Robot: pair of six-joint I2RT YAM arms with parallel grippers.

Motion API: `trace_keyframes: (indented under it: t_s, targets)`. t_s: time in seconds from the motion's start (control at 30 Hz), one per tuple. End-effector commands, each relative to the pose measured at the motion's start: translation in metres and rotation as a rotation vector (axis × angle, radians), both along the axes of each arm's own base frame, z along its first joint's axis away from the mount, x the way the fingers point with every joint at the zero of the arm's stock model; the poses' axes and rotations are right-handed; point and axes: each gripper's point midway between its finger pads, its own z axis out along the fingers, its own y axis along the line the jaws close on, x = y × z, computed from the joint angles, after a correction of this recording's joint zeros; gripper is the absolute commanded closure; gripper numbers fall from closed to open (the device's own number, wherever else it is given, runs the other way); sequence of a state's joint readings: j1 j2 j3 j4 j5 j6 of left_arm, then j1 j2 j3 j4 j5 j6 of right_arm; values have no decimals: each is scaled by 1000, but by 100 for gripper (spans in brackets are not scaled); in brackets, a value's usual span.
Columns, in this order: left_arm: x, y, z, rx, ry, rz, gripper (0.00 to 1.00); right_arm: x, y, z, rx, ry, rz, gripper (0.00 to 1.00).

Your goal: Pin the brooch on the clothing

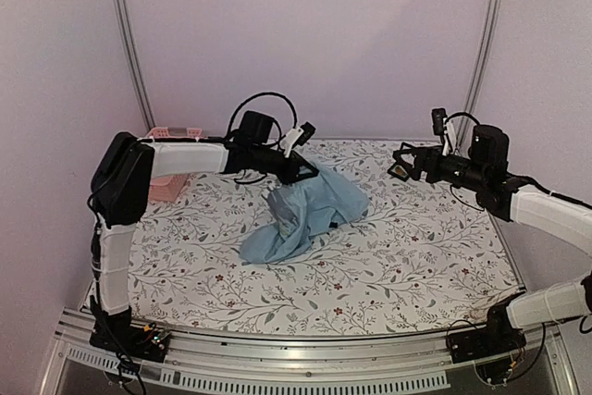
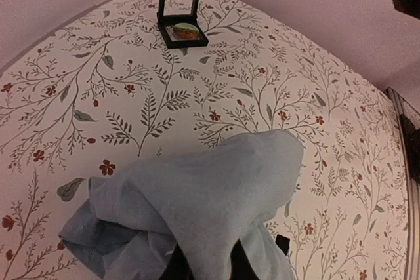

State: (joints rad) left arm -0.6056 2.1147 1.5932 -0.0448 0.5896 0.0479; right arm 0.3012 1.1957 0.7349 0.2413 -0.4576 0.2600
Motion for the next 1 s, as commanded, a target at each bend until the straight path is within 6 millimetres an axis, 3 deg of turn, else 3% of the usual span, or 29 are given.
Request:
trace_keyframes:
  t_s: [0.0, 0.1, 0.2, 0.23, 0.27, 0.3, 0.37, 0.4, 0.53, 0.57, 0.63, 0.67, 0.77, 0.8, 0.83, 0.97]
  targets:
    - [54, -28, 45, -160, -29, 172, 100, 7, 14, -22, -125, 89, -35, 16]
    - [77, -45, 42, -214, -23, 213, 99, 4, 28, -35, -198, 117, -49, 17]
    - [84, -65, 19, -224, 14, 184, 79, -9, 49, -37, -219, 98, 10, 17]
    - [85, -66, 11, -226, 26, 172, 67, -15, 58, -36, -216, 85, 42, 18]
    - [87, -64, 7, -226, 30, 178, 45, -20, 67, -35, -212, 75, 71, 18]
    - [90, -59, 9, -228, 29, 190, 31, -25, 76, -34, -206, 63, 93, 19]
    - [92, -35, 17, -228, 17, 234, 13, -38, 105, -38, -208, 53, 149, 21]
    - [95, -17, 36, -257, -27, 269, 9, -43, 118, -40, -219, 46, 166, 22]
    - [95, 71, 83, -255, -162, 478, 4, -58, 178, -73, -334, 73, 243, 29]
    - [92, 92, 94, -230, -203, 532, 3, -60, 194, -94, -381, 106, 267, 32]
    - [82, 125, 106, -171, -277, 624, 1, -62, 221, -113, -442, 137, 293, 37]
    - [74, 138, 108, -148, -301, 661, 0, -62, 230, -136, -508, 171, 294, 40]
    - [55, 169, 103, -108, -316, 737, 0, -51, 251, -159, -610, 191, 252, 48]
    - [50, 177, 99, -103, -304, 755, 0, -46, 253, -179, -660, 224, 234, 51]
    - [43, 183, 89, -89, -281, 762, 0, -39, 257, -186, -683, 238, 209, 53]
    - [28, 201, 76, -62, -254, 807, 0, -24, 248, -220, -797, 288, 117, 56]
